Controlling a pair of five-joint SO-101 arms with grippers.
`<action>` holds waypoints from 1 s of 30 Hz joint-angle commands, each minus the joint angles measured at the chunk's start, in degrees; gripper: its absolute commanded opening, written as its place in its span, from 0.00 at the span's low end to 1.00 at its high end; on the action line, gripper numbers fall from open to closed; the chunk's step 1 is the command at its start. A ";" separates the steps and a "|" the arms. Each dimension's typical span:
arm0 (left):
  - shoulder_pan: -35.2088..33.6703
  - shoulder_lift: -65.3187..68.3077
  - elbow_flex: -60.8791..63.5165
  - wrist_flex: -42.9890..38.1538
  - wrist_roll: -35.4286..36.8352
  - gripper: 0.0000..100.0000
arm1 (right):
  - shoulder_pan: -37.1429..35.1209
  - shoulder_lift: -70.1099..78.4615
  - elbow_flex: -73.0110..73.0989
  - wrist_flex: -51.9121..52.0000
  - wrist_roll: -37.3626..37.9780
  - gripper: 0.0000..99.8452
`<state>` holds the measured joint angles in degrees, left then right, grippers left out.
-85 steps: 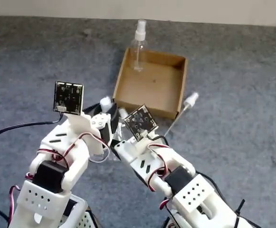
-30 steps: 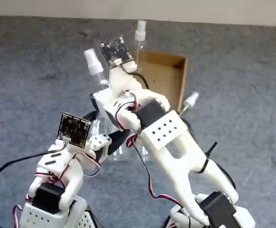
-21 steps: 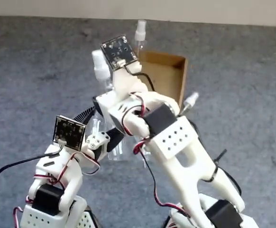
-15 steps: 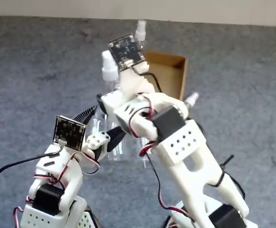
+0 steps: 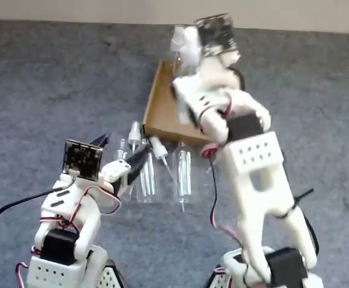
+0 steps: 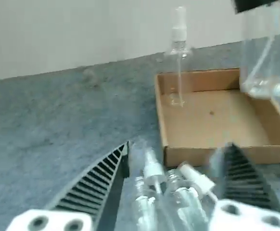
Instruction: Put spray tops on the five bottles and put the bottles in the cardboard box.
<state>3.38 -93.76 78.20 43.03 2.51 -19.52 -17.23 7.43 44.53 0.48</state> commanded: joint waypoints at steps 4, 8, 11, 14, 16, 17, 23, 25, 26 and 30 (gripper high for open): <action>-3.65 -0.13 1.19 -3.69 0.26 0.06 | 7.34 13.58 -3.47 -19.03 0.70 0.00; -2.42 -0.22 3.03 -6.07 0.09 0.05 | 9.19 21.32 -3.47 -25.80 0.53 0.00; -1.54 -0.31 3.82 -6.95 0.00 0.05 | 10.33 25.98 -3.47 -32.57 0.35 0.00; -1.45 -0.31 3.91 -6.95 0.00 0.05 | 10.68 30.02 -3.47 -38.37 0.35 0.00; -1.45 -0.31 3.91 -6.95 0.00 0.05 | 10.86 32.66 -3.47 -42.42 0.35 0.00; -1.45 -0.31 3.91 -6.95 0.00 0.05 | 10.86 33.80 -3.56 -44.44 0.35 0.00; -1.36 -0.31 4.00 -7.03 0.00 0.05 | 10.95 39.69 -6.37 -49.45 0.44 0.00; -1.36 -0.31 4.00 -7.03 0.00 0.05 | 11.56 42.77 -10.33 -49.36 0.35 0.00; -1.19 -0.22 4.00 -7.03 0.00 0.05 | 11.82 44.26 -12.35 -49.36 0.35 0.00; -1.10 -0.22 4.00 -7.03 0.00 0.05 | 12.09 47.78 -18.07 -49.36 0.35 0.00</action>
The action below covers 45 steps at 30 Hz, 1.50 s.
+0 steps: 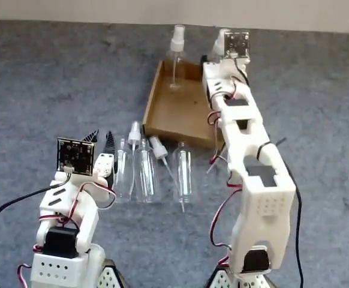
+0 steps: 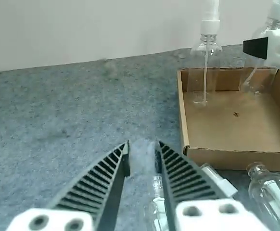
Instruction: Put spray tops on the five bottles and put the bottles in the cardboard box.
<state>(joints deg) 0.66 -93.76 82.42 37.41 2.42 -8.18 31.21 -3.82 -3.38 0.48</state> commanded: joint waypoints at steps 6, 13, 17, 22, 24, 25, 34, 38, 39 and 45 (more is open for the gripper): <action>1.98 -0.22 -0.22 -1.41 0.09 0.05 | 0.31 -0.40 -5.32 -1.45 0.35 0.00; 1.89 -0.22 -0.22 -1.41 0.09 0.05 | -0.13 -0.13 -2.42 -1.45 0.70 0.00; 1.89 -0.22 -0.22 -1.41 0.09 0.05 | -0.22 -0.13 -0.92 -1.45 0.70 0.00; 1.89 -0.22 -0.22 -1.32 0.09 0.05 | -0.75 1.27 -0.66 -1.54 0.70 0.00; 1.89 -0.22 -0.22 -1.32 0.09 0.05 | -0.75 3.12 -1.01 -1.54 0.70 0.00; 1.89 -0.22 -0.22 -1.32 0.09 0.05 | -0.75 3.82 -1.01 -1.54 0.70 0.00; 1.80 -0.22 -0.22 -1.32 0.09 0.05 | -0.75 4.53 -0.92 -1.54 0.70 0.01; 1.80 -0.22 -0.22 -1.32 0.09 0.05 | -0.57 4.53 -1.10 -1.54 0.70 0.01; 1.80 -0.22 -0.22 -1.32 0.09 0.05 | -0.57 4.53 -1.10 -1.54 0.70 0.01; 1.71 -0.22 -0.22 -1.32 0.09 0.05 | -0.75 4.53 -1.01 -1.54 0.70 0.12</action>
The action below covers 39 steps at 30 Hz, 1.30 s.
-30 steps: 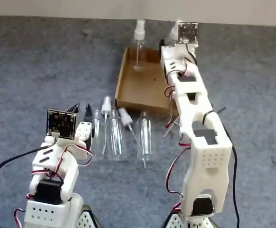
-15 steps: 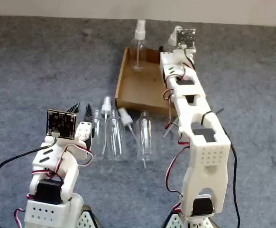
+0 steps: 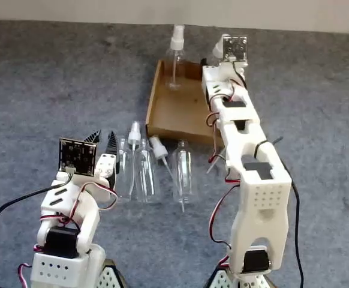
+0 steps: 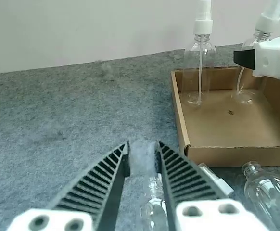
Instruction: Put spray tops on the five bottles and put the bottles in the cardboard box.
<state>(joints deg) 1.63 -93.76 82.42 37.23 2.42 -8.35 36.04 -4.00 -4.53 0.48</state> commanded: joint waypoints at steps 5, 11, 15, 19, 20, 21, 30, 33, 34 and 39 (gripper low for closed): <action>0.75 -0.22 -0.22 -1.23 0.09 0.05 | -0.57 -0.31 -0.92 -0.31 0.70 0.19; 0.75 -0.22 -0.22 -1.23 0.00 0.05 | -0.40 -0.31 -0.92 -0.31 0.70 0.19; 0.75 -0.22 -0.22 -1.23 0.00 0.05 | -0.57 -0.31 -0.92 -0.31 0.70 0.24; 0.75 -0.22 -0.22 -1.23 0.00 0.05 | -0.57 -0.31 -1.01 -0.31 0.70 0.28; 0.75 -0.22 -0.22 -1.23 0.00 0.05 | -0.57 -0.31 -1.01 -0.31 0.70 0.28; 0.75 -0.22 -0.22 -1.23 0.00 0.05 | -0.57 -0.40 -1.01 -0.31 0.70 0.28; 0.84 -0.22 -0.22 -1.23 0.00 0.05 | -0.57 -6.29 -0.75 -0.31 0.70 0.28; 0.84 -0.22 -0.22 -1.23 0.00 0.05 | -0.75 -7.78 -0.57 -0.31 0.62 0.28; 0.84 -0.22 -0.22 -1.23 0.00 0.05 | -0.92 -7.96 -0.57 -0.31 0.62 0.28; 0.75 -0.22 -0.22 -1.23 0.00 0.05 | -1.27 -8.04 -0.48 -0.31 0.62 0.28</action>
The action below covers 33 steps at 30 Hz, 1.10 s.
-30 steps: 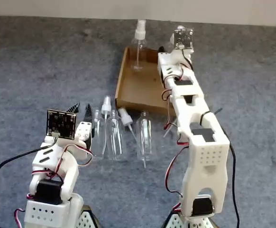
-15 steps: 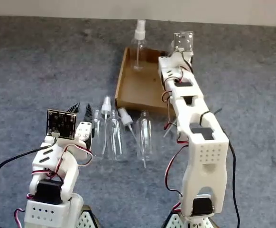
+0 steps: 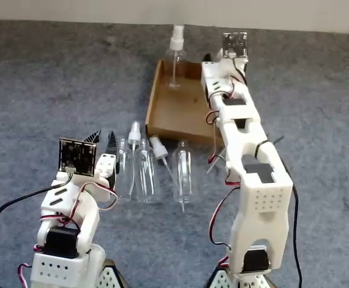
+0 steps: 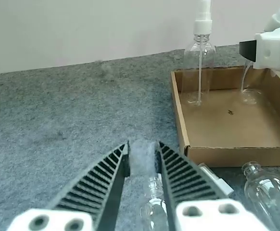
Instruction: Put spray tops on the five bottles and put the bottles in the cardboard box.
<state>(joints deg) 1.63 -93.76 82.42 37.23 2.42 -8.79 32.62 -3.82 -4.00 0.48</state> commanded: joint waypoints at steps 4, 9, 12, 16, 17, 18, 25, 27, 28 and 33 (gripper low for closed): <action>0.75 -0.22 -0.22 -1.23 0.00 0.05 | -0.66 -4.88 -1.10 -0.75 0.62 0.28; 0.75 -0.22 -0.22 -1.23 -0.70 0.05 | -0.48 -6.20 -5.23 8.57 0.35 0.28; 0.92 -0.22 -0.22 -1.23 -2.29 0.05 | -0.57 -9.10 -10.33 12.79 0.35 0.28; 0.92 -0.22 -0.22 -1.23 -2.46 0.05 | -0.57 -13.14 -14.11 17.98 0.44 0.28; 0.92 -0.22 -0.22 -1.23 -2.46 0.05 | -0.57 -14.20 -14.90 19.21 0.44 0.28; 0.92 -0.22 -0.22 -1.23 -2.46 0.05 | -0.57 -15.25 -15.78 20.62 0.44 0.28; 0.92 -0.22 -0.22 -1.23 -2.46 0.05 | -0.75 -23.87 -18.68 38.20 0.70 0.28; 0.92 -0.22 -0.22 -1.23 -2.55 0.05 | -0.84 -26.77 -18.68 43.91 0.62 0.28; 0.92 -0.22 -0.22 -1.23 -2.55 0.05 | -1.01 -28.00 -18.68 46.37 0.70 0.28; 0.66 -0.22 -0.22 -1.23 -2.64 0.05 | -2.15 -34.59 -18.33 59.38 0.70 0.28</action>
<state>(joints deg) 1.63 -93.76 82.42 37.23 0.31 -9.85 4.75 -18.59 48.40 0.48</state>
